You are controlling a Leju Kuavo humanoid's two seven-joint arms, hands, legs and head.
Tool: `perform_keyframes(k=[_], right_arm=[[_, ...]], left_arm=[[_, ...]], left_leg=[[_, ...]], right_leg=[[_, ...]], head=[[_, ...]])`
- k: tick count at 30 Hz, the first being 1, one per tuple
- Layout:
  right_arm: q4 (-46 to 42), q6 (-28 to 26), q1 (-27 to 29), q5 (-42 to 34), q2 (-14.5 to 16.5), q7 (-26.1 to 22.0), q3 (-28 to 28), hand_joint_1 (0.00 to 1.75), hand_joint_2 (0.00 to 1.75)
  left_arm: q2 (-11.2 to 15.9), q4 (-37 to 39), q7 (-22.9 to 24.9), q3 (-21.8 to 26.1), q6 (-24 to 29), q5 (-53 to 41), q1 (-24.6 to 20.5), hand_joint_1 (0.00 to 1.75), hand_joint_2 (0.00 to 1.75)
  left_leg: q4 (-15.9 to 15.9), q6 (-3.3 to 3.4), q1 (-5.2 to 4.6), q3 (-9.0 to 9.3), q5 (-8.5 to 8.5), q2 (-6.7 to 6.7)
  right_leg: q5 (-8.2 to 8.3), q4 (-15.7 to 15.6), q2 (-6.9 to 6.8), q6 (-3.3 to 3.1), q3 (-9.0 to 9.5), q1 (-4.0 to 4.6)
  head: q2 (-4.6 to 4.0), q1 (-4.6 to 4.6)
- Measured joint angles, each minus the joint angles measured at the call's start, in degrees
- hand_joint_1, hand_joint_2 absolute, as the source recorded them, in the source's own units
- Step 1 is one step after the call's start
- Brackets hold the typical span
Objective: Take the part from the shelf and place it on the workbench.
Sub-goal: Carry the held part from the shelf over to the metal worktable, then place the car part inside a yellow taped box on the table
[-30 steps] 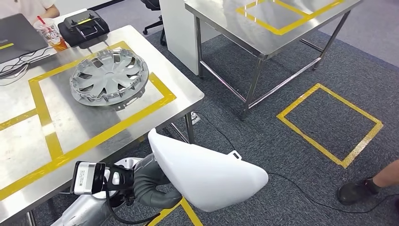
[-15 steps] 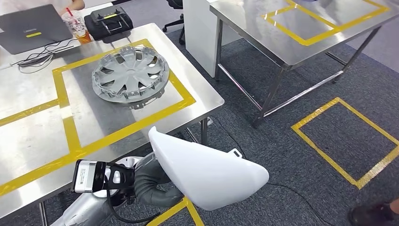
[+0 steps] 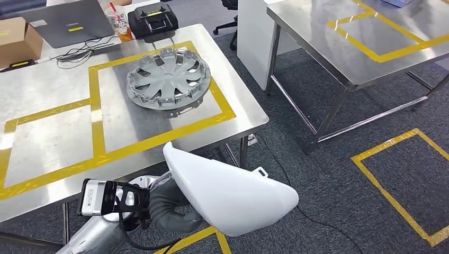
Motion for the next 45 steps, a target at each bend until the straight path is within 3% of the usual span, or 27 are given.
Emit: perform_keyframes(k=[2,4,6,8,10,12,13,14,15,17,19,21,23,25,26,28,29,30,32,34,36,38,39,41,43,44,45], right_arm=[[0.0,-0.3,-0.1,0.0,0.1,0.1,0.1,0.0,0.0],[0.0,-0.3,-0.1,0.0,0.1,0.2,0.1,0.0,0.0],[0.0,-0.3,-0.2,0.0,0.1,0.3,0.2,0.0,0.0],[0.0,-0.2,-0.2,0.0,0.0,0.3,0.3,0.0,0.0],[0.0,-0.1,0.0,0.0,-0.2,0.3,0.4,0.0,0.0],[-0.1,0.2,0.3,0.0,-0.3,0.4,0.4,0.0,0.0],[-0.2,0.4,0.4,0.0,-0.3,0.4,0.4,0.0,0.0],[-0.3,0.6,0.5,0.0,-0.3,0.4,0.4,0.0,0.0],[-0.5,0.7,0.5,0.0,-0.3,0.4,0.4,0.0,0.0],[-0.9,1.1,0.5,0.0,-0.3,0.4,0.4,0.0,0.0],[-1.4,1.6,0.6,0.0,-0.2,0.3,0.5,0.0,0.0],[-2.0,2.0,0.6,0.0,-0.2,0.2,0.6,0.0,0.0],[-2.5,2.1,0.7,0.0,-0.1,0.2,0.8,0.0,0.0],[-3.1,2.0,1.0,-0.1,0.0,0.2,0.9,0.0,0.0],[-3.3,2.0,1.2,-0.2,0.1,0.2,0.8,0.0,0.0],[-3.9,2.0,1.3,-0.2,0.3,0.4,0.6,0.0,0.0],[-4.2,2.1,1.2,-0.2,0.4,0.5,0.5,0.0,0.0],[-4.5,2.3,1.2,-0.2,0.5,0.5,0.4,0.0,0.0],[-5.0,2.5,1.1,-0.1,0.9,0.5,0.4,0.0,0.0],[-5.2,2.6,1.0,-0.1,1.3,0.5,0.3,0.0,0.0],[-5.4,2.5,0.9,0.0,1.4,0.4,0.1,0.0,0.0],[-5.4,2.3,0.8,0.0,1.4,0.3,0.0,0.0,0.0],[-5.4,2.1,0.7,0.0,1.3,0.2,-0.1,0.0,0.0],[-5.4,2.1,0.8,0.0,1.2,0.1,-0.5,0.0,0.0],[-5.6,2.5,0.9,0.0,1.2,0.0,-0.9,0.0,0.0],[-5.7,2.7,1.0,0.0,1.2,-0.1,-1.0,0.0,0.0],[-5.9,2.8,1.0,0.0,1.2,-0.2,-1.0,0.0,0.0]], left_arm=[[0.0,0.0,-0.1,0.1,0.1,0.0,-0.2,1.73,1.75],[0.0,0.0,-0.2,0.2,0.1,0.1,-0.3,1.73,1.75],[0.1,0.0,-0.3,0.3,0.2,0.2,-0.3,1.73,1.75],[0.0,0.0,-0.4,0.4,0.2,0.3,-0.4,1.73,1.75],[-0.1,0.0,-0.4,0.3,0.2,0.4,-0.3,1.73,1.75],[-0.2,0.0,-0.4,0.3,0.3,0.5,-0.1,1.73,1.75],[-0.2,0.0,-0.4,0.2,0.3,0.5,0.0,1.73,1.75],[-0.2,0.0,-0.4,0.2,0.3,0.5,0.1,1.73,1.75],[-0.2,0.0,-0.4,0.2,0.2,0.5,0.1,1.73,1.75],[-0.2,0.0,-0.4,0.3,0.1,0.6,0.2,1.73,1.75],[-0.2,0.0,-0.4,0.5,0.0,0.8,0.4,1.73,1.75],[-0.1,-0.2,-0.4,0.7,-0.1,0.9,0.7,1.73,1.75],[-0.1,-0.4,-0.4,0.9,-0.1,0.9,0.9,1.73,1.75],[-0.1,-0.7,-0.3,1.1,0.0,0.9,1.1,1.73,1.75],[-0.1,-0.7,-0.2,1.2,0.0,0.9,1.2,1.73,1.75],[-0.1,-0.8,0.1,1.3,0.3,0.7,1.6,1.73,1.75],[0.0,-0.8,0.3,1.5,0.4,0.5,1.7,1.73,1.75],[0.0,-0.9,0.5,1.6,0.5,0.3,1.8,1.73,1.75],[0.0,-1.2,0.9,1.9,0.8,-0.1,1.8,1.73,1.75],[-0.1,-1.4,1.2,2.0,1.2,-0.6,1.8,1.73,1.75],[-0.1,-1.6,1.7,2.1,1.8,-1.5,1.8,1.73,1.75],[-0.1,-1.7,2.0,2.1,2.4,-2.3,1.8,1.73,1.75],[-0.2,-1.8,2.1,2.1,2.8,-2.7,1.8,1.73,1.75],[-0.2,-1.8,2.6,2.0,3.7,-3.2,1.8,1.73,1.75],[-0.3,-1.7,3.2,2.0,4.9,-3.8,2.0,1.73,1.75],[-0.3,-1.6,3.4,2.1,5.4,-4.0,2.1,1.73,1.75],[-0.3,-1.6,3.5,2.1,5.7,-4.2,2.1,1.73,1.75]], left_leg=[[-7.6,1.1,-0.81,3.77,2.79,2.8],[-10.4,1.65,-1.43,4.97,3.0,3.96],[-11.0,1.85,-1.27,5.19,3.28,2.3],[-11.9,2.23,-0.83,6.04,3.91,0.65],[-12.3,2.48,-0.64,6.52,4.2,-0.93],[-12.3,2.53,-0.67,6.52,4.16,-2.74],[-12.3,2.51,-0.66,6.54,4.12,-3.69],[-12.2,2.41,-0.6,6.61,4.05,-4.64],[-12.1,2.22,-0.51,6.68,3.92,-5.57],[-11.4,1.58,-0.43,6.62,3.48,-7.1],[-10.9,1.0,-0.49,6.23,3.17,-8.16],[-10.8,0.69,-0.4,5.83,3.05,-8.91],[-9.2,0.27,-0.47,5.0,2.01,-6.8],[-3.1,-0.25,-0.49,2.02,-0.99,-2.83],[1.1,-0.43,-0.37,-0.2,-2.71,-1.58],[6.3,-0.46,-0.24,-3.19,-3.9,-0.83],[5.5,-0.28,-0.27,-2.98,-2.84,-0.78],[2.5,0.08,-0.35,-1.52,-0.96,-0.76],[-5.7,1.41,-0.87,2.77,2.4,-0.17],[-9.9,2.42,-1.56,4.91,3.14,0.5],[-10.6,2.69,-1.84,5.25,3.0,0.36],[-11.8,2.8,-1.52,6.29,3.53,-0.05],[-12.4,2.88,-1.28,6.83,3.83,-0.23],[-12.8,3.02,-1.04,7.18,4.02,-0.62],[-12.8,2.97,-0.97,7.18,3.92,-1.17],[-12.8,2.87,-0.91,7.23,3.84,-1.47],[-12.7,2.68,-0.8,7.33,3.71,-1.96]], right_leg=[[-0.41,0.0,-1.16,0.19,0.54,0.39],[-0.78,-0.1,-2.37,0.65,0.82,0.63],[-1.06,-0.3,-3.34,1.16,1.1,0.64],[-2.17,1.6,-1.02,1.3,0.59,0.48],[-4.85,7.9,2.57,1.05,-2.42,0.32],[-6.91,14.6,3.62,1.17,-6.3,0.28],[-6.68,15.4,3.71,1.54,-7.19,0.23],[-5.44,13.9,3.81,2.08,-6.92,0.12],[-3.45,10.2,4.14,2.71,-5.57,-0.06],[-0.03,2.8,5.91,3.17,-2.45,-0.4],[1.0,0.3,7.1,2.41,-1.23,-0.34],[0.96,0.3,6.44,1.56,-1.06,-0.25],[0.77,0.2,5.38,0.79,-0.73,-0.4],[0.46,0.2,4.36,0.09,-0.4,-0.27],[0.32,0.2,3.84,-0.09,-0.34,-0.13],[0.15,0.2,2.94,-0.29,-0.28,0.12],[0.06,0.2,2.62,-0.31,-0.19,0.25],[-0.02,0.2,2.4,-0.33,-0.03,0.42],[-0.22,0.2,2.08,-0.28,0.28,0.78],[-0.39,0.1,1.82,-0.02,0.36,0.83],[-0.49,-0.1,1.43,0.48,0.51,0.79],[-1.01,0.7,1.83,0.82,0.26,0.78],[-1.87,2.5,2.37,0.83,-0.59,0.76],[-4.66,9.8,3.41,0.66,-4.39,0.54],[-6.2,15.8,3.67,1.11,-8.1,0.28],[-5.58,15.8,3.68,1.66,-8.52,0.1],[-4.05,13.2,3.75,2.36,-7.69,-0.14]], head=[[0.0,0.05],[0.0,0.07],[0.0,0.03],[0.0,0.12],[0.0,0.38],[0.0,0.56],[0.0,0.56],[0.0,0.56],[0.0,0.55],[0.0,0.64],[0.0,0.74],[0.0,0.74],[0.0,0.5],[0.0,0.14],[0.0,-0.01],[0.0,-0.03],[0.0,-0.04],[0.0,-0.05],[0.0,0.04],[0.0,0.12],[0.0,0.08],[0.0,0.12],[0.0,0.18],[0.0,0.24],[0.0,0.24],[0.0,0.24],[0.0,0.23]])
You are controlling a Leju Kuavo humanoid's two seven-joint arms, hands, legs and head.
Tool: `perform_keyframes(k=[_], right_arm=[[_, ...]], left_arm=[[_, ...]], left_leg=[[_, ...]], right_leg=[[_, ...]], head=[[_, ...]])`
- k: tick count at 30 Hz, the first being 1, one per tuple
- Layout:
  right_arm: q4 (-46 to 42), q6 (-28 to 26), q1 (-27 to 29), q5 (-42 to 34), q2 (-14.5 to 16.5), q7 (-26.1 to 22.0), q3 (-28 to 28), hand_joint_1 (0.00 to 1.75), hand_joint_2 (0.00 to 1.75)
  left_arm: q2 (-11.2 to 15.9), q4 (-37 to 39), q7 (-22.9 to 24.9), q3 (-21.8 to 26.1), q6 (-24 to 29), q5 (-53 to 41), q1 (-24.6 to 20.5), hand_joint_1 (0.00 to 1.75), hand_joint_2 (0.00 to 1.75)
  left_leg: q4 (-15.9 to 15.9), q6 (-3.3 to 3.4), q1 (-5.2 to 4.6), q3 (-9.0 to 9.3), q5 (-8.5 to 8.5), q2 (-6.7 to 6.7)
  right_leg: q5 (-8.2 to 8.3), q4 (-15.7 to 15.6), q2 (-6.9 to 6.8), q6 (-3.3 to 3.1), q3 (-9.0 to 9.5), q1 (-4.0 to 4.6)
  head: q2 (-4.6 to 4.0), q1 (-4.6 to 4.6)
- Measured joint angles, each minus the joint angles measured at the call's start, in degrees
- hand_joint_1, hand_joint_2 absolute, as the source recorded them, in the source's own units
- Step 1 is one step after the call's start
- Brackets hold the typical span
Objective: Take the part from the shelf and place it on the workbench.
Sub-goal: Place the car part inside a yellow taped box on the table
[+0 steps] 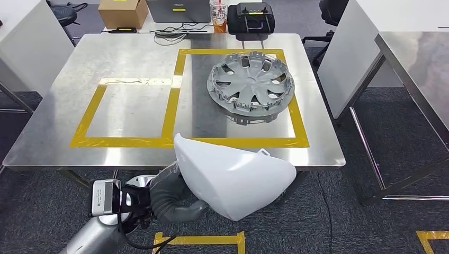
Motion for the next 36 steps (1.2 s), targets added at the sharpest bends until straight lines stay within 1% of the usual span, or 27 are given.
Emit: perform_keyframes(k=[1,2,3,4,6,8,9,10,12,13,14,15,17,18,19,21,23,24,25,27,28,29,30,32,33,34,36], right_arm=[[-0.2,0.1,0.1,0.0,0.0,-0.1,0.0,0.0,0.0],[-0.3,0.1,0.3,0.0,0.0,-0.1,0.1,0.0,0.0],[-0.5,0.1,0.4,0.0,0.0,-0.2,0.2,0.0,0.0],[-0.6,0.2,0.5,0.0,0.0,-0.2,0.3,0.0,0.0],[-0.7,0.3,0.7,0.0,0.0,-0.3,0.5,0.0,0.0],[-0.7,0.3,0.6,0.0,0.0,-0.3,0.8,0.0,0.0],[-0.7,0.3,0.6,0.0,0.0,-0.3,0.9,0.0,0.0],[-0.7,0.3,0.6,0.0,-0.1,-0.3,0.9,0.0,0.0],[-0.7,0.3,0.6,0.0,-0.2,-0.5,1.0,0.0,0.0],[-0.7,0.2,0.6,0.0,-0.3,-0.5,1.0,0.0,0.0],[-0.7,0.0,0.5,0.0,-0.4,-0.5,1.1,0.0,0.0],[-0.7,-0.2,0.4,-0.1,-0.5,-0.5,1.1,0.0,0.0],[-0.5,-0.8,0.1,-0.1,-0.5,-0.6,1.1,0.0,0.0],[-0.4,-1.0,0.0,-0.2,-0.5,-0.6,1.0,0.0,0.0],[-0.3,-1.2,-0.1,-0.1,-0.6,-0.5,1.0,0.0,0.0],[-0.1,-1.6,-0.2,-0.1,-0.7,-0.5,1.0,0.0,0.0],[0.2,-2.0,-0.3,-0.1,-0.7,-0.5,1.0,0.0,0.0],[0.3,-2.1,-0.4,-0.1,-0.7,-0.5,1.0,0.0,0.0],[0.5,-2.3,-0.4,-0.1,-0.8,-0.5,0.9,0.0,0.0],[1.0,-2.6,-0.5,-0.1,-1.1,-0.5,0.8,0.0,0.0],[1.3,-2.8,-0.5,-0.1,-1.2,-0.5,0.7,0.0,0.0],[1.5,-3.0,-0.5,-0.1,-1.3,-0.5,0.6,0.0,0.0],[1.7,-3.1,-0.5,-0.1,-1.4,-0.6,0.6,0.0,0.0],[2.0,-3.1,-0.5,0.0,-1.7,-0.8,0.6,0.0,0.0],[2.1,-3.1,-0.5,0.0,-1.8,-0.9,0.6,0.0,0.0],[2.1,-3.1,-0.5,0.0,-1.9,-1.0,0.5,0.0,0.0],[2.2,-3.0,-0.5,0.0,-2.0,-1.2,0.5,0.0,0.0]], left_arm=[[0.0,0.1,0.0,0.0,0.2,-0.1,0.0,1.73,1.75],[0.0,0.1,0.0,0.0,0.3,-0.1,-0.1,1.73,1.75],[0.0,0.2,0.1,0.1,0.3,-0.2,-0.1,1.73,1.75],[0.0,0.3,0.1,0.1,0.3,-0.2,-0.1,1.73,1.75],[0.1,0.4,0.1,0.2,0.4,-0.2,-0.1,1.73,1.75],[0.2,0.4,0.1,0.3,0.4,-0.2,-0.1,1.73,1.75],[0.2,0.4,0.0,0.4,0.5,-0.2,-0.2,1.73,1.75],[0.2,0.5,-0.1,0.4,0.5,-0.2,-0.2,1.73,1.75],[0.3,0.5,-0.1,0.4,0.6,-0.2,-0.2,1.73,1.75],[0.4,0.6,-0.1,0.4,0.6,-0.2,-0.1,1.73,1.75],[0.4,0.6,-0.1,0.4,0.6,-0.2,-0.1,1.73,1.75],[0.5,0.6,-0.1,0.5,0.6,-0.2,0.0,1.73,1.75],[0.6,0.6,-0.1,0.6,0.6,-0.2,0.0,1.73,1.75],[0.6,0.6,-0.1,0.7,0.6,-0.2,-0.1,1.73,1.75],[0.6,0.6,-0.1,0.8,0.6,-0.2,-0.1,1.73,1.75],[0.6,0.6,-0.1,0.8,0.6,-0.3,0.0,1.73,1.75],[0.5,0.5,0.0,0.8,0.4,-0.3,0.0,1.73,1.75],[0.4,0.5,0.1,0.8,0.3,-0.3,0.0,1.73,1.75],[0.3,0.4,0.1,0.8,0.3,-0.3,-0.1,1.73,1.75],[0.1,0.4,0.2,0.6,0.1,-0.4,-0.1,1.73,1.75],[0.1,0.4,0.2,0.5,0.1,-0.4,-0.1,1.73,1.75],[0.1,0.4,0.3,0.4,0.0,-0.4,-0.1,1.73,1.75],[0.1,0.5,0.3,0.4,0.0,-0.4,-0.1,1.73,1.75],[0.1,0.4,0.4,0.2,0.0,-0.4,-0.2,1.73,1.75],[0.1,0.4,0.4,0.2,0.0,-0.4,-0.2,1.73,1.75],[0.1,0.3,0.4,0.1,0.0,-0.3,-0.2,1.73,1.75],[0.1,0.3,0.5,0.0,0.0,-0.2,-0.2,1.73,1.75]], left_leg=[[0.2,-0.29,0.12,0.06,-0.19,-0.47],[0.6,-0.7,0.14,-0.05,-0.47,-0.93],[0.9,-1.11,0.13,-0.22,-0.75,-1.39],[1.3,-1.48,0.09,-0.44,-0.96,-1.65],[1.5,-1.94,0.14,-0.67,-1.08,-2.23],[2.4,-2.41,0.36,-1.12,-1.7,-1.76],[4.2,-2.69,0.45,-1.92,-2.69,-1.09],[7.3,-2.97,0.54,-3.41,-4.23,-0.26],[15.2,-3.33,0.74,-7.52,-7.46,0.67],[18.0,-3.38,0.83,-9.16,-8.15,0.82],[18.5,-3.35,0.88,-9.7,-7.68,0.9],[16.8,-3.19,0.88,-9.01,-6.24,0.98],[8.7,-2.39,0.64,-4.97,-2.44,1.44],[5.2,-1.98,0.42,-3.17,-1.36,1.8],[2.9,-1.65,0.17,-2.02,-0.93,2.07],[2.0,-1.35,-0.19,-1.68,-1.12,2.13],[0.9,-0.87,0.05,-0.89,-0.58,1.75],[0.3,-0.58,0.2,-0.41,-0.21,1.58],[-0.2,-0.37,0.36,0.04,0.11,1.41],[-0.4,-0.14,0.3,0.14,0.23,1.06],[-0.4,-0.13,0.3,0.14,0.18,0.81],[-0.4,-0.14,0.3,0.18,0.12,0.54],[-0.3,-0.22,0.33,0.24,0.04,0.27],[0.0,-0.6,0.39,0.36,-0.29,-0.21],[0.3,-0.91,0.28,0.32,-0.59,-0.41],[0.6,-1.22,0.16,0.27,-0.87,-0.55],[0.9,-1.69,-0.01,0.2,-1.25,-0.68]], right_leg=[[1.97,-4.2,0.51,0.75,1.74,-0.31],[3.72,-8.3,1.44,1.18,3.62,-0.51],[4.91,-11.3,2.07,1.1,5.05,-0.65],[5.47,-12.8,2.56,0.71,5.84,-0.65],[5.54,-13.1,1.94,-0.51,6.04,-0.39],[5.46,-13.2,1.1,-1.3,6.3,-0.41],[5.38,-13.3,0.66,-1.64,6.47,-0.48],[5.25,-13.3,0.17,-1.95,6.62,-0.48],[5.01,-13.3,-0.81,-2.31,6.76,-0.3],[4.93,-13.3,-1.24,-2.41,6.79,-0.19],[4.86,-13.3,-1.57,-2.47,6.85,-0.09],[4.78,-13.3,-1.8,-2.47,6.96,0.02],[4.64,-13.3,-2.09,-2.44,7.3,0.22],[4.58,-13.4,-2.15,-2.33,7.39,0.38],[4.54,-13.4,-2.21,-2.17,7.44,0.47],[4.5,-13.6,-2.44,-1.62,7.5,0.53],[4.31,-13.4,-2.33,-1.07,7.44,0.45],[3.73,-12.3,-1.87,-0.99,6.91,0.44],[2.64,-9.9,-1.28,-1.03,5.69,0.41],[-0.26,-2.1,-0.31,-1.22,1.68,0.36],[-1.17,1.2,-0.15,-1.09,-0.2,0.35],[-1.21,2.6,-0.08,-0.75,-1.22,0.29],[-0.26,1.5,-0.06,-0.23,-1.04,0.18],[3.3,-6.4,-0.03,0.79,2.22,-0.14],[4.82,-10.3,0.02,0.85,4.04,-0.18],[5.77,-12.9,0.06,0.57,5.3,-0.15],[6.13,-14.0,0.1,-0.49,5.99,0.13]], head=[[0.0,0.0],[0.0,0.05],[0.0,0.09],[0.0,0.14],[0.0,0.2],[0.0,0.14],[0.0,0.02],[0.0,-0.09],[0.0,-0.23],[0.0,-0.23],[0.0,-0.23],[0.0,-0.23],[0.0,-0.21],[0.0,-0.18],[0.0,-0.18],[0.0,-0.2],[0.0,-0.14],[0.0,-0.11],[0.0,-0.01],[0.0,0.09],[0.0,0.15],[0.0,0.15],[0.0,0.16],[0.0,0.21],[0.0,0.25],[0.0,0.25],[0.0,0.25]])
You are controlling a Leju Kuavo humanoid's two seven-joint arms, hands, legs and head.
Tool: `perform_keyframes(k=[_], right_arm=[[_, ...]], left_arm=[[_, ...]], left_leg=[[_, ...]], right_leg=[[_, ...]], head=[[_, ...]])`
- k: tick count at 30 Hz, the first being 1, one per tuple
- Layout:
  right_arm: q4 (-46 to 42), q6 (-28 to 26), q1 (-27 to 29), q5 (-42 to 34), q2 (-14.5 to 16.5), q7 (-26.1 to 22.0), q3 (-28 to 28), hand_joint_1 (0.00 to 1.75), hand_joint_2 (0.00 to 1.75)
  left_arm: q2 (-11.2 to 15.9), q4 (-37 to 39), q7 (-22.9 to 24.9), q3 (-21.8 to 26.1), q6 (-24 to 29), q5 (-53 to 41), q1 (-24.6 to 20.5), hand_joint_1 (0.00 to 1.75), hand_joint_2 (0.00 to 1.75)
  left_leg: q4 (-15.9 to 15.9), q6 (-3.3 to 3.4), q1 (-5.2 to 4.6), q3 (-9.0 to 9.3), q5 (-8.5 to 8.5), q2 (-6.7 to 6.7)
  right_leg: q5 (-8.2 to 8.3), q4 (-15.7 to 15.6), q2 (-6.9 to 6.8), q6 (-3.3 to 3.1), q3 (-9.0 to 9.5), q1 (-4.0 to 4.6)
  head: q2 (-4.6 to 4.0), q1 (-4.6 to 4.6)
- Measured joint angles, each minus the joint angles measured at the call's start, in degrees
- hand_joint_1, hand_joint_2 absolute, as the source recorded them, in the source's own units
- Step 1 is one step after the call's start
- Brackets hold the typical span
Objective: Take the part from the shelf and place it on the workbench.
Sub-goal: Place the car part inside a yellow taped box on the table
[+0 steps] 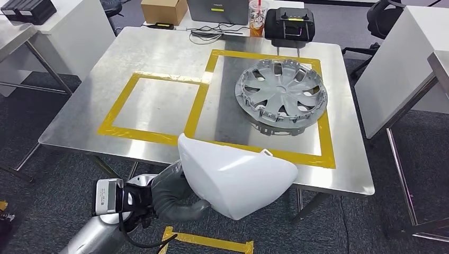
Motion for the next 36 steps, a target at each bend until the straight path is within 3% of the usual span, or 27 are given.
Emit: perform_keyframes(k=[3,4,6,8,9,10,12,13,16,18,20,22,23,24,26,27,28,29,31,33,34,36], right_arm=[[0.0,0.1,0.0,0.0,0.0,0.0,-0.1,0.0,0.0],[0.0,0.1,0.0,0.0,0.0,0.0,-0.1,0.0,0.0],[0.1,0.1,-0.1,0.0,0.0,0.0,-0.4,0.0,0.0],[0.1,0.1,-0.1,0.0,0.1,0.1,-0.7,0.0,0.0],[0.1,0.1,-0.1,0.0,0.2,0.2,-0.8,0.0,0.0],[0.1,0.1,-0.2,0.0,0.2,0.2,-0.9,0.0,0.0],[0.0,0.0,-0.3,0.0,0.5,0.2,-0.9,0.0,0.0],[0.0,0.1,-0.3,0.0,0.6,0.1,-0.9,0.0,0.0],[0.0,0.3,-0.4,0.0,0.7,0.1,-0.9,0.0,0.0],[0.0,0.3,-0.6,0.0,0.8,0.1,-0.9,0.0,0.0],[0.1,0.1,-0.7,0.0,0.7,0.1,-0.9,0.0,0.0],[0.4,-0.2,-0.7,0.0,0.5,0.1,-0.9,0.0,0.0],[0.7,-0.6,-0.7,0.0,0.4,0.2,-0.9,0.0,0.0],[1.1,-1.0,-0.7,0.0,0.3,0.2,-0.8,0.0,0.0],[2.1,-2.1,-0.7,0.0,-0.1,0.3,-0.8,0.0,0.0],[2.7,-2.6,-0.8,0.0,-0.4,0.3,-0.8,0.0,0.0],[3.3,-3.2,-0.9,0.0,-0.7,0.3,-0.8,0.0,0.0],[4.0,-3.7,-1.1,0.0,-1.0,0.3,-0.7,0.0,0.0],[5.5,-4.6,-1.4,0.0,-1.7,0.3,-0.7,0.0,0.0],[6.9,-5.4,-1.6,0.1,-2.3,0.3,-0.6,0.0,0.0],[7.6,-5.8,-1.6,0.1,-2.6,0.3,-0.5,0.0,0.0],[9.1,-6.5,-1.8,0.1,-3.3,0.1,-0.3,0.0,0.0]], left_arm=[[0.0,-0.3,0.1,-0.1,0.0,0.0,0.0,1.73,1.75],[0.0,-0.4,0.1,-0.1,0.0,0.0,-0.1,1.73,1.75],[0.0,-0.6,0.1,-0.2,-0.1,0.0,-0.1,1.73,1.75],[0.0,-0.6,0.2,-0.2,-0.1,0.0,0.0,1.73,1.75],[0.0,-0.6,0.3,-0.3,-0.1,0.0,0.0,1.73,1.75],[0.0,-0.6,0.3,-0.3,-0.1,0.0,0.0,1.73,1.75],[0.0,-0.7,0.4,-0.2,-0.1,-0.1,-0.3,1.73,1.75],[0.0,-0.8,0.4,-0.2,-0.1,-0.1,-0.4,1.73,1.75],[0.0,-0.9,0.5,-0.2,-0.1,-0.3,-0.7,1.73,1.75],[-0.1,-1.0,0.5,-0.2,0.1,-0.5,-0.8,1.73,1.75],[-0.2,-1.1,0.6,-0.2,0.2,-0.7,-0.9,1.73,1.75],[-0.3,-1.0,0.6,-0.3,0.3,-0.8,-0.8,1.73,1.75],[-0.3,-1.0,0.6,-0.3,0.3,-0.9,-0.7,1.73,1.75],[-0.3,-1.0,0.6,-0.3,0.4,-1.0,-0.7,1.73,1.75],[-0.4,-1.0,0.6,-0.3,0.5,-1.1,-0.6,1.73,1.75],[-0.4,-1.0,0.6,-0.3,0.5,-1.2,-0.6,1.73,1.75],[-0.4,-1.0,0.6,-0.3,0.6,-1.2,-0.6,1.73,1.75],[-0.4,-1.0,0.6,-0.3,0.7,-1.3,-0.6,1.73,1.75],[-0.4,-1.0,0.6,-0.3,0.8,-1.6,-0.6,1.73,1.75],[-0.4,-1.0,0.6,-0.2,0.9,-1.7,-0.5,1.73,1.75],[-0.4,-1.1,0.5,-0.1,0.9,-1.8,-0.5,1.73,1.75],[-0.3,-1.2,0.4,0.0,1.0,-1.8,-0.4,1.73,1.75]], left_leg=[[1.6,-0.77,0.32,-0.58,-1.33,0.53],[4.0,-1.1,0.43,-1.67,-2.69,0.87],[11.6,-1.61,0.64,-5.49,-6.2,1.38],[17.2,-1.74,0.8,-8.7,-7.58,1.54],[16.9,-1.63,0.83,-8.82,-6.65,1.58],[14.2,-1.37,0.8,-7.74,-4.78,1.6],[5.9,-0.38,0.43,-3.78,-0.96,1.91],[2.8,0.08,0.15,-2.28,-0.02,2.16],[0.2,0.81,-0.41,-1.18,0.08,2.33],[-0.8,1.31,-0.18,-0.24,0.61,2.07],[-1.7,1.75,0.03,0.65,1.08,1.94],[-1.7,1.97,-0.1,0.76,0.95,1.76],[-1.7,2.0,-0.14,0.84,0.81,1.62],[-1.7,1.94,-0.15,1.01,0.62,1.45],[-1.4,1.6,-0.07,1.58,-0.03,1.14],[-1.1,1.29,-0.13,1.8,-0.5,1.02],[-0.8,0.97,-0.21,1.91,-0.97,0.95],[-0.5,0.68,-0.3,1.93,-1.34,0.92],[-0.4,0.14,-0.32,1.94,-1.8,0.9],[0.4,-0.43,-0.12,1.74,-2.53,1.0],[2.0,-0.76,-0.02,1.02,-3.39,1.08],[9.0,-1.36,0.29,-2.67,-6.23,1.25]], right_leg=[[-0.09,-0.1,-0.03,-1.12,0.35,-0.29],[-0.15,-0.1,-0.05,-1.4,0.51,-0.43],[-0.3,-0.1,-0.07,-1.77,0.63,-0.34],[-0.41,-0.1,-0.1,-1.89,0.69,-0.19],[-0.46,-0.1,-0.1,-1.93,0.78,-0.09],[-0.53,-0.1,-0.09,-1.94,0.92,0.03],[-0.69,-0.2,-0.06,-1.83,1.23,0.28],[-0.8,-0.2,-0.07,-1.68,1.3,0.38],[-1.01,-0.5,-0.37,-0.91,1.45,0.4],[-1.38,0.3,-0.48,-0.52,1.19,0.33],[-3.35,5.2,-0.3,-0.6,-1.32,0.26],[-5.99,13.0,-0.14,-0.6,-5.72,0.25],[-6.5,15.6,-0.12,-0.35,-7.38,0.21],[-6.01,15.9,-0.11,0.13,-7.94,0.11],[-2.54,9.5,-0.13,1.37,-5.4,-0.21],[-0.81,5.4,-0.1,1.67,-3.42,-0.28],[0.36,2.1,-0.07,1.54,-1.83,-0.3],[0.82,0.4,-0.03,1.11,-0.92,-0.22],[0.61,-0.1,0.01,-0.09,-0.57,0.01],[0.28,-0.2,0.01,-0.85,-0.22,-0.14],[0.1,-0.3,0.01,-1.2,0.09,-0.29],[-0.36,-0.3,0.0,-1.81,0.65,-0.35]], head=[[0.0,-0.14],[0.0,-0.23],[0.0,-0.43],[0.0,-0.45],[0.0,-0.45],[0.0,-0.47],[0.0,-0.44],[0.0,-0.45],[0.0,-0.46],[0.0,-0.39],[0.0,-0.25],[0.0,-0.17],[0.0,-0.17],[0.0,-0.15],[0.0,-0.15],[0.0,-0.11],[0.0,-0.1],[0.0,-0.06],[0.0,-0.02],[0.0,-0.05],[0.0,-0.14],[0.0,-0.34]])
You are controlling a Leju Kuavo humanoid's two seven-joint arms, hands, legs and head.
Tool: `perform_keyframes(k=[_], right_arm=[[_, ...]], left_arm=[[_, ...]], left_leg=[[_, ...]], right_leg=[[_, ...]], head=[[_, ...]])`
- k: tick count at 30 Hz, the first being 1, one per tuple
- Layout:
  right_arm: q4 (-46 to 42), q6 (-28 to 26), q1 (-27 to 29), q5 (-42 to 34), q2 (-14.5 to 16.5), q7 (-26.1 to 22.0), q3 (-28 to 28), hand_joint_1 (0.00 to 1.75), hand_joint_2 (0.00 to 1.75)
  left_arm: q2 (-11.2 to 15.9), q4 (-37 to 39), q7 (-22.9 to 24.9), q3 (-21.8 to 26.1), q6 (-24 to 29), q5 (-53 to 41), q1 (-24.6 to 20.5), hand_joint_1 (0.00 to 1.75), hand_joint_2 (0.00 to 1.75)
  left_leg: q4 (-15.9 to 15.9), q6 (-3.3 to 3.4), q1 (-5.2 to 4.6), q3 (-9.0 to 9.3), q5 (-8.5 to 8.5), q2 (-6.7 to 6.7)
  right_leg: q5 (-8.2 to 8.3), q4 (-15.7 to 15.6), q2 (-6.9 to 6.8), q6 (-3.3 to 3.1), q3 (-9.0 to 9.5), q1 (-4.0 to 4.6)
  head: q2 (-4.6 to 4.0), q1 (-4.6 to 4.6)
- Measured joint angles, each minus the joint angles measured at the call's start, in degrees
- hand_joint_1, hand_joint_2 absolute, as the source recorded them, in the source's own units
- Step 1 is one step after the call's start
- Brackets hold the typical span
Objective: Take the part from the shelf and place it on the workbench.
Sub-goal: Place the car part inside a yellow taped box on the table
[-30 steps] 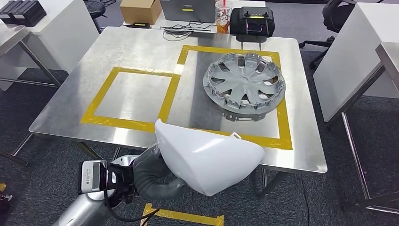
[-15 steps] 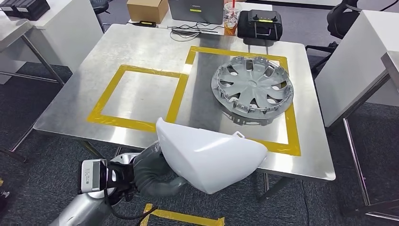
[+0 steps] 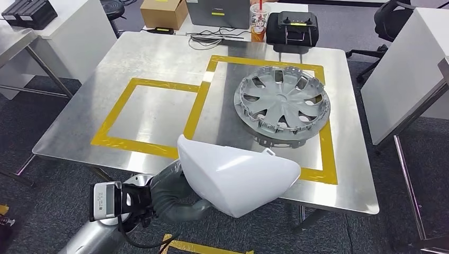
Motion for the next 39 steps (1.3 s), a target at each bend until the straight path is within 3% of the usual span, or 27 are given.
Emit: perform_keyframes(k=[2,3,4,6,7,9,12,14,16,18,19,21,22,24,26,28,30,32,33,34,35,37,39], right_arm=[[1.4,-0.5,-0.2,0.0,-0.5,-0.1,0.1,0.0,0.0],[1.9,-0.7,-0.2,0.0,-0.7,-0.1,0.2,0.0,0.0],[2.4,-0.9,-0.2,0.0,-0.8,-0.1,0.3,0.0,0.0],[3.3,-1.3,-0.3,0.0,-1.1,-0.1,0.6,0.0,0.0],[3.8,-1.5,-0.4,0.0,-1.1,-0.1,0.6,0.0,0.0],[4.7,-2.0,-0.7,0.0,-1.3,-0.1,0.7,0.0,0.0],[5.7,-2.6,-1.0,0.0,-1.7,0.0,0.7,0.0,0.0],[6.3,-2.7,-1.1,0.0,-2.1,0.0,0.8,0.0,0.0],[6.9,-2.8,-1.1,0.0,-2.5,0.0,0.8,0.0,0.0],[7.4,-3.1,-1.1,0.0,-2.8,0.0,0.8,0.0,0.0],[7.7,-3.2,-1.1,0.0,-2.9,0.0,0.8,0.0,0.0],[8.2,-3.4,-1.1,0.0,-3.0,0.0,0.8,0.0,0.0],[8.5,-3.6,-1.2,0.0,-3.0,-0.1,0.8,0.0,0.0],[9.4,-3.9,-1.3,0.0,-3.3,-0.3,0.8,0.0,0.0],[10.3,-4.3,-1.3,0.0,-3.6,-0.6,0.8,0.0,0.0],[11.1,-4.7,-1.3,0.0,-3.7,-0.7,0.8,0.0,0.0],[11.6,-5.1,-1.4,0.0,-3.9,-0.7,0.8,0.0,0.0],[12.2,-5.2,-1.4,0.0,-3.9,-0.7,0.8,0.0,0.0],[12.5,-5.3,-1.5,0.0,-3.9,-0.7,0.8,0.0,0.0],[12.8,-5.5,-1.5,0.0,-3.9,-0.7,0.8,0.0,0.0],[13.0,-5.7,-1.5,0.0,-3.9,-0.7,0.8,0.0,0.0],[13.5,-6.1,-1.7,0.0,-3.8,-0.6,0.9,0.0,0.0],[14.0,-6.5,-1.8,0.0,-3.8,-0.7,1.1,0.0,0.0]], left_arm=[[0.2,0.0,0.0,0.1,0.1,0.0,0.3,1.73,1.75],[0.3,0.0,0.0,0.1,0.1,0.0,0.5,1.73,1.75],[0.4,0.0,0.0,0.1,0.2,0.0,0.6,1.73,1.75],[0.4,-0.1,0.0,0.3,0.3,-0.1,0.6,1.73,1.75],[0.4,-0.2,0.0,0.3,0.3,-0.1,0.6,1.73,1.75],[0.4,-0.3,0.0,0.4,0.4,-0.3,0.6,1.73,1.75],[0.4,-0.5,0.0,0.6,0.4,-0.5,0.8,1.73,1.75],[0.3,-0.7,0.0,0.7,0.4,-0.6,0.7,1.73,1.75],[0.2,-0.7,0.1,0.7,0.5,-0.7,0.8,1.73,1.75],[0.3,-0.7,0.4,0.6,0.6,-1.0,1.3,1.73,1.75],[0.3,-0.7,0.5,0.6,0.6,-1.1,1.4,1.73,1.75],[0.3,-0.7,0.7,0.6,0.6,-1.2,1.5,1.73,1.75],[0.3,-0.7,0.7,0.6,0.7,-1.6,1.5,1.73,1.75],[0.3,-1.0,1.0,0.5,1.4,-3.3,1.4,1.73,1.75],[0.5,-1.5,1.3,0.4,2.3,-5.1,1.2,1.73,1.75],[0.9,-2.2,1.5,0.7,3.1,-6.1,0.6,1.73,1.75],[1.6,-2.7,1.5,1.8,3.4,-7.2,-0.4,1.73,1.75],[2.2,-2.9,1.5,3.2,3.5,-9.0,-1.1,1.73,1.75],[2.5,-2.9,1.5,3.7,3.6,-10.3,-1.5,1.73,1.75],[2.6,-2.8,1.5,4.1,4.0,-11.9,-1.8,1.73,1.75],[2.8,-2.8,1.5,4.4,4.7,-13.7,-2.3,1.73,1.75],[3.0,-2.5,1.5,5.1,7.1,-18.6,-3.7,1.73,1.75],[3.4,-1.7,1.5,5.8,10.1,-23.8,-5.3,1.73,1.75]], left_leg=[[7.2,-0.32,0.28,-4.68,-1.83,0.13],[8.1,-0.31,0.34,-5.89,-1.21,0.2],[6.6,-0.17,0.35,-5.81,0.59,0.27],[-1.3,0.63,0.12,-2.91,5.63,0.36],[-5.0,1.13,-0.09,-1.31,7.28,0.45],[-8.4,1.86,-0.54,0.28,8.09,0.58],[-9.7,2.39,-0.46,1.12,8.28,0.44],[-11.1,2.92,-0.19,2.22,8.69,0.43],[-11.4,3.25,-0.28,2.54,8.64,0.46],[-11.3,3.25,-0.32,2.6,8.4,0.34],[-11.2,3.16,-0.28,2.65,8.24,0.25],[-10.5,2.67,-0.14,2.66,7.65,0.07],[-9.8,2.29,-0.2,2.47,7.14,0.01],[-8.6,1.61,-0.32,2.06,6.25,-0.04],[-8.2,1.15,-0.19,1.93,5.93,-0.04],[-7.2,0.58,0.1,1.45,5.09,0.05],[-2.2,-0.05,0.32,-0.86,2.38,0.22],[5.3,-0.46,0.51,-4.68,-0.59,0.31],[7.6,-0.52,0.57,-6.04,-0.99,0.32],[7.8,-0.49,0.61,-6.41,-0.32,0.32],[5.7,-0.35,0.61,-5.61,1.31,0.33],[-2.3,0.24,0.49,-1.91,5.15,0.35],[-7.4,0.79,0.16,0.48,6.69,0.42]], right_leg=[[-0.41,0.0,0.02,-0.25,0.4,0.14],[-0.63,0.0,0.04,-0.26,0.67,0.22],[-0.88,0.0,0.06,-0.22,1.03,0.3],[-1.38,0.0,0.11,-0.11,1.87,0.46],[-1.61,-0.1,0.13,0.03,2.12,0.62],[-1.89,-0.1,0.13,0.44,2.17,0.7],[-2.22,-0.2,-0.04,1.25,2.18,0.79],[-3.77,3.3,-0.01,1.26,0.58,0.84],[-6.41,10.7,0.06,1.05,-3.53,0.68],[-7.27,15.5,0.05,1.62,-6.8,0.45],[-6.4,14.9,0.05,2.22,-6.97,0.27],[-2.9,8.2,0.03,3.62,-4.33,-0.23],[-1.51,4.7,0.06,3.91,-2.73,-0.34],[-0.34,1.1,0.14,3.28,-0.99,-0.29],[-0.38,1.0,0.19,2.05,-0.92,-0.09],[-0.39,0.9,0.18,1.36,-0.72,-0.22],[-0.48,0.9,0.19,0.88,-0.44,-0.39],[-0.6,0.9,0.18,0.63,-0.33,-0.32],[-0.65,0.9,0.18,0.59,-0.29,-0.28],[-0.68,0.9,0.19,0.57,-0.24,-0.26],[-0.7,0.9,0.2,0.56,-0.15,-0.23],[-0.74,0.9,0.24,0.61,0.01,-0.09],[-0.77,0.8,0.24,0.89,-0.06,0.1]], head=[[0.0,-0.06],[0.0,-0.07],[0.0,-0.08],[0.0,-0.05],[0.0,0.0],[0.0,0.01],[0.0,0.01],[0.0,0.14],[0.0,0.25],[0.0,0.31],[0.0,0.31],[0.0,0.32],[0.0,0.35],[0.0,0.31],[0.0,0.25],[0.0,0.2],[0.0,0.05],[0.0,-0.03],[0.0,-0.04],[0.0,-0.05],[0.0,-0.05],[0.0,-0.03],[0.0,-0.01]])
